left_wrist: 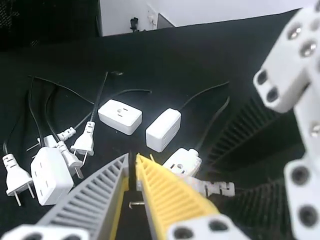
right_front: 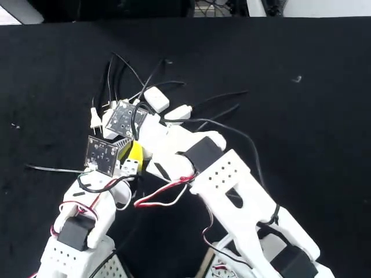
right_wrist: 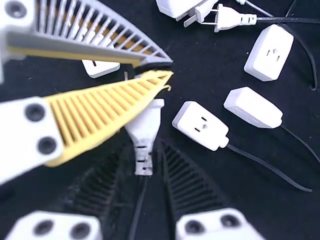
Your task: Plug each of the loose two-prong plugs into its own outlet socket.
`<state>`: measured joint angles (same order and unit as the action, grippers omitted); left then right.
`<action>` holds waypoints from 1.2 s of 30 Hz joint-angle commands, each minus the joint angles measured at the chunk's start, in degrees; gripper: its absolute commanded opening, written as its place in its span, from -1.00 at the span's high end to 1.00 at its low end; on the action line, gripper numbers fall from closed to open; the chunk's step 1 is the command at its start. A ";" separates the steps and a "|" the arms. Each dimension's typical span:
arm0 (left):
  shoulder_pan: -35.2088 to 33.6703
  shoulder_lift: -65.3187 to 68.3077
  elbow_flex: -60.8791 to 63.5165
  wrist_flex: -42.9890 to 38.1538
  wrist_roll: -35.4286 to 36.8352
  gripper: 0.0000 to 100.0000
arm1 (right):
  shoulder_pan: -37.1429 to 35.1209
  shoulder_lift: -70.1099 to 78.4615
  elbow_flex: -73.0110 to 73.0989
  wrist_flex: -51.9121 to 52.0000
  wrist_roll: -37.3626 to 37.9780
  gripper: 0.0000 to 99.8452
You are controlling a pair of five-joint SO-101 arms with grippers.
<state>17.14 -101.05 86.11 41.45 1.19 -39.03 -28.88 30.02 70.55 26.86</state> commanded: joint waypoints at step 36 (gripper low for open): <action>-7.78 0.26 -5.58 0.53 2.11 0.94 | 0.35 -2.42 -9.45 2.29 -4.75 0.98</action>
<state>15.21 -100.18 85.93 41.54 2.86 -39.03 -28.97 23.78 71.60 22.20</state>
